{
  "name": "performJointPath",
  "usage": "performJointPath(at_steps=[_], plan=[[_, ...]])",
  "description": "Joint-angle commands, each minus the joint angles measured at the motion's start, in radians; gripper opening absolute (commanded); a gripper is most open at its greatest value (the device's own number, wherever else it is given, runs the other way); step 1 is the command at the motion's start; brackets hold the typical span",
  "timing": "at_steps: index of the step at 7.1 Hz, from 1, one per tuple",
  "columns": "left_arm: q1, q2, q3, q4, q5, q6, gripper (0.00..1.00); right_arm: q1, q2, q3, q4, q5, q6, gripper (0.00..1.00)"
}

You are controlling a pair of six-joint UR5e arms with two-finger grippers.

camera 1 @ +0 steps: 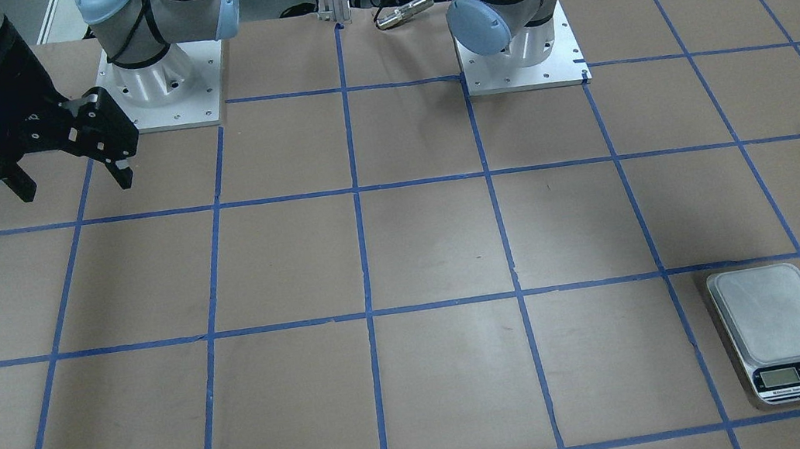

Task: Weigh mango
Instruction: 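Lower the left gripper near the robot and grasp the red-yellow mango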

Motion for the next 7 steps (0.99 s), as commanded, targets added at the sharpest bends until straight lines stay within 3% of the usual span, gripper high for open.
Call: performJointPath(at_steps=[1,2,3,5,7], plan=[[0.14,-0.079,-0.1,0.237,0.017,0.525,1.0,0.0,-0.002,0.0,0.0,0.0,0.0,1.0],[0.174,-0.123,-0.148,0.409,0.016,0.769,1.0,0.0,0.0,0.0,-0.002,0.0,0.0,1.0],[0.223,-0.172,-0.165,0.485,0.01,0.895,1.0,0.0,0.0,0.0,0.0,0.0,0.0,1.0],[0.321,-0.287,-0.162,0.568,-0.01,1.028,1.0,0.0,-0.002,0.0,0.0,0.0,0.0,1.0],[0.366,-0.361,-0.153,0.573,-0.01,1.118,1.0,0.0,-0.002,0.0,0.0,0.0,0.0,1.0]])
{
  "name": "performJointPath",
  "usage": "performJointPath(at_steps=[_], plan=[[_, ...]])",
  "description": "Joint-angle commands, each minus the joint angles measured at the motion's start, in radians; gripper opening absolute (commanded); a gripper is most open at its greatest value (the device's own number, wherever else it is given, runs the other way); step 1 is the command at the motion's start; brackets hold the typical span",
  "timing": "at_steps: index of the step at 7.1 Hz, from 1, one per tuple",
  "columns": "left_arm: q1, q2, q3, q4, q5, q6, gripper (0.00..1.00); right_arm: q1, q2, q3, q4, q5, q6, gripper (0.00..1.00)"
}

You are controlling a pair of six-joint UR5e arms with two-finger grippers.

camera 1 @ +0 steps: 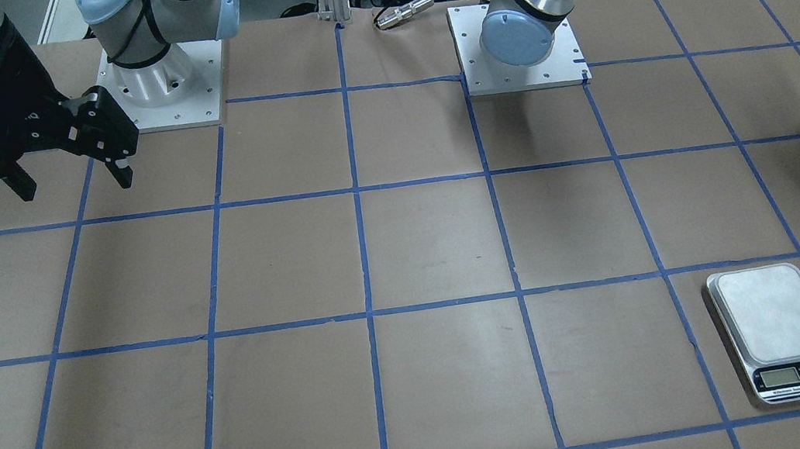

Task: Weigh mango
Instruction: 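Lower the left gripper near the robot and grasp the red-yellow mango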

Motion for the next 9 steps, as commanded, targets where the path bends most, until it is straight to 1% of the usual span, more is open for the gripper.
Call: performJointPath(at_steps=[1,4,5,7,8,9], plan=[[0.046,-0.075,0.005,0.012,-0.003,0.071,1.0,-0.001,-0.001,0.0,0.0,0.0,0.0,1.0],[0.047,-0.15,-0.006,0.133,-0.008,0.112,1.0,0.001,0.001,0.0,0.0,0.0,0.0,1.0],[0.047,-0.169,-0.004,0.138,-0.008,0.114,1.0,0.001,-0.001,0.0,0.0,0.0,0.0,1.0],[0.047,-0.202,-0.006,0.147,-0.039,0.119,1.0,0.001,0.001,0.0,0.0,0.0,0.0,1.0],[0.047,-0.207,-0.003,0.15,-0.04,0.12,0.97,0.001,0.001,0.0,0.0,0.0,0.0,1.0],[0.047,-0.209,-0.001,0.15,-0.039,0.119,0.72,-0.001,-0.001,0.0,0.0,0.0,0.0,1.0]])
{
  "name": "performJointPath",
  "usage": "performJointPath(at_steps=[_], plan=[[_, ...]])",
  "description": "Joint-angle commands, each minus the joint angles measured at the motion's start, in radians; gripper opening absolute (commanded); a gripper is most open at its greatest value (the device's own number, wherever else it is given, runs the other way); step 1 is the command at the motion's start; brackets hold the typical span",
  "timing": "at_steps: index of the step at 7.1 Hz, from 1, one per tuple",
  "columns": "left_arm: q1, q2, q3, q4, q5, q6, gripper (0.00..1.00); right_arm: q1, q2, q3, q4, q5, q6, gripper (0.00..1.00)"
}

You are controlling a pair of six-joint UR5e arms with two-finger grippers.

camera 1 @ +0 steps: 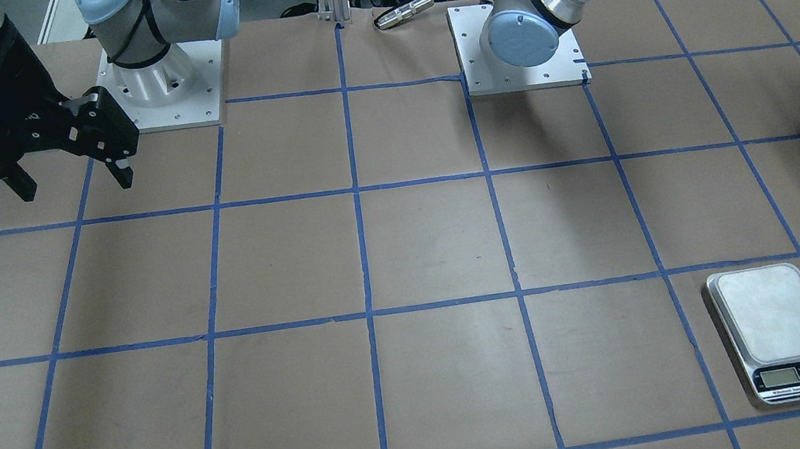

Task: Weigh mango
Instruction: 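Lift the mango with the left gripper and carry it toward the scale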

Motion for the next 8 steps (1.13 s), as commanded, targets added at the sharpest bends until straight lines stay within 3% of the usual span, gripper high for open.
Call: performJointPath(at_steps=[1,2,3,5,8], plan=[[0.0,-0.005,0.0,0.002,-0.001,-0.001,0.38,0.0,0.0,0.0,0.0,0.0,0.0,1.0],[0.0,-0.004,0.003,0.002,-0.001,-0.011,0.1,0.0,-0.001,0.0,0.0,0.002,0.0,1.0],[-0.002,0.007,0.007,0.001,0.002,-0.023,0.01,0.0,0.0,0.0,0.0,0.002,0.0,1.0],[-0.059,0.048,0.029,-0.033,0.01,-0.092,0.0,0.0,0.0,0.0,0.0,0.002,0.0,1.0],[-0.283,0.064,0.187,-0.218,0.0,-0.328,0.0,-0.001,0.0,0.0,0.0,0.002,0.0,1.0]])
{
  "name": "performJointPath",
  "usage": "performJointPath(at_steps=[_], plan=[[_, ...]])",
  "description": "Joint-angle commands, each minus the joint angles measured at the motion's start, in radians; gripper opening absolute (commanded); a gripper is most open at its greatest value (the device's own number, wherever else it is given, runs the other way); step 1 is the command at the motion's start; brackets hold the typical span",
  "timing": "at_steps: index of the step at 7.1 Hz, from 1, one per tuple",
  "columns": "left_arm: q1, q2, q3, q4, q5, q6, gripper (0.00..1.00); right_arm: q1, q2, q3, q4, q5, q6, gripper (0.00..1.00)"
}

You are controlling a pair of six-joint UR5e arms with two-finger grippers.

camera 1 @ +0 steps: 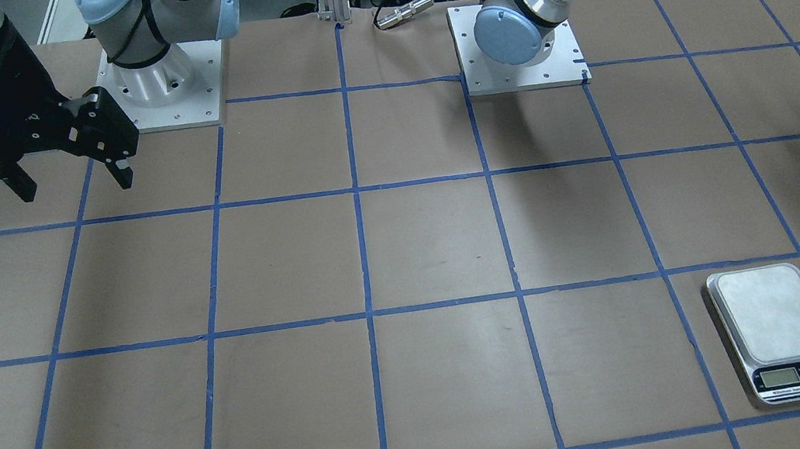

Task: Weigh mango
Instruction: 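Lift the mango with the left gripper and carry it toward the scale, then lower the mango onto the scale pan and open the left gripper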

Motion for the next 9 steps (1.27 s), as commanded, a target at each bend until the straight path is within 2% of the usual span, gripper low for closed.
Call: performJointPath(at_steps=[1,2,3,4,7,9], plan=[[-0.192,0.0,0.079,-0.077,-0.004,-0.183,0.0,0.001,0.0,0.0,0.0,0.001,0.0,1.0],[-0.273,-0.007,0.078,-0.077,-0.015,-0.304,0.0,0.001,0.0,0.0,0.0,0.001,0.0,1.0],[-0.345,-0.006,0.081,-0.069,-0.074,-0.389,0.0,-0.001,-0.001,0.0,0.0,0.001,0.0,1.0],[-0.405,-0.023,0.079,-0.064,-0.076,-0.432,0.0,0.001,0.0,0.0,0.0,0.001,0.0,1.0],[-0.437,-0.073,0.079,-0.058,-0.076,-0.443,0.0,0.001,0.0,0.0,0.0,0.001,0.0,1.0],[-0.44,-0.102,0.079,-0.002,-0.078,-0.442,0.0,0.001,0.0,0.0,0.0,-0.001,0.0,1.0]])
